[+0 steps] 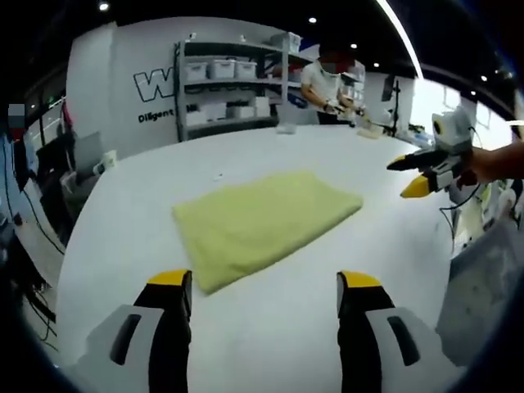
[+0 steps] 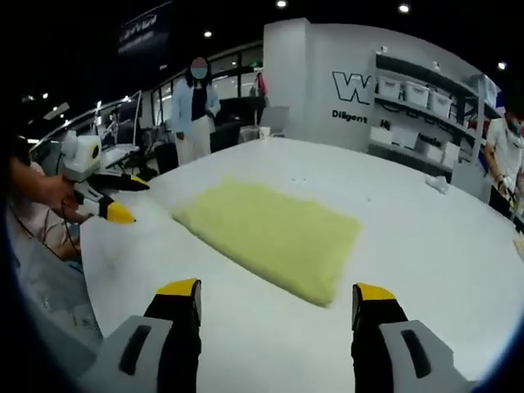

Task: Fold the garment on the visible template until the final outline fits inside the template.

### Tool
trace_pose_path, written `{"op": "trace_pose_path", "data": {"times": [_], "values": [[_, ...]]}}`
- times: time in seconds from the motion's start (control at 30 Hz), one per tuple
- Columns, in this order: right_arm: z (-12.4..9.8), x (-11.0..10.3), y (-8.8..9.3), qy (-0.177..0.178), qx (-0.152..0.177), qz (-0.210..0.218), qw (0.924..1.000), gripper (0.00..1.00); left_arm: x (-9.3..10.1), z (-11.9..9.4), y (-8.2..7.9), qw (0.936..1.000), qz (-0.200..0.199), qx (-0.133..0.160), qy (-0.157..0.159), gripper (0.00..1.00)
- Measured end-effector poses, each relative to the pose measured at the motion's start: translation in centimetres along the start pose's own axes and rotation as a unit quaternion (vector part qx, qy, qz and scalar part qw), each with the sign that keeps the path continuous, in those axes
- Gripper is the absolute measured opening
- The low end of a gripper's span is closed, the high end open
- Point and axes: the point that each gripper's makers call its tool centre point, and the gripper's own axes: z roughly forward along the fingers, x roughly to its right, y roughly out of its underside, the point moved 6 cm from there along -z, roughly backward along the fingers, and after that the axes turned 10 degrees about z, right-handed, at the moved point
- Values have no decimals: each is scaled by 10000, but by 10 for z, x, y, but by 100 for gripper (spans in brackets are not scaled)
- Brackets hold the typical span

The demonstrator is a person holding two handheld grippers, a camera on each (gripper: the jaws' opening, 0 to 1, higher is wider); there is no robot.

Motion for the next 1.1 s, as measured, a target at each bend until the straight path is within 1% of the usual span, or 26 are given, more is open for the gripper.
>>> {"op": "trace_pose_path", "data": {"times": [0.23,0.3,0.4,0.47,0.53,0.57,0.6,0.7,0.73,0.83,0.93,1.0,1.07,1.1], "values": [[-6,-10,4,-154,-2,-53,9999,80,9,-17,5,9998,-147,53,-145,79],[-10,-13,4,-182,51,-42,9998,82,13,-22,7,9997,-168,47,-182,81],[-17,-13,5,-150,116,29,9998,86,20,-29,11,9995,-185,1,-249,82],[-21,-14,6,-154,264,146,9994,89,25,-34,15,9994,-150,-47,-298,84],[-27,-15,11,-147,282,221,9993,92,30,-39,18,9993,-197,-62,-298,86],[-30,-15,12,-146,361,238,9990,93,32,-41,20,9993,-202,-46,-319,86],[-33,-15,14,-142,375,262,9989,93,33,-43,22,9991,-200,-35,-381,87],[-36,-15,19,-113,384,369,9985,95,34,-43,26,9987,-289,-64,-419,88],[-37,-14,20,-77,448,385,9982,95,35,-43,27,9986,-291,-65,-433,89],[-37,-16,25,-25,536,432,9976,99,38,-44,28,9984,-246,52,-510,91],[-37,-20,31,0,527,416,9977,99,44,-45,28,9984,-184,111,-526,96],[-37,-25,35,-61,507,356,9981,99,47,-45,29,9983,-177,97,-540,96],[-36,-29,39,-59,463,247,9986,99,50,-45,29,9983,-164,150,-535,97],[-37,-30,40,-63,453,242,9987,99,51,-45,30,9984,-148,131,-526,97]]}}
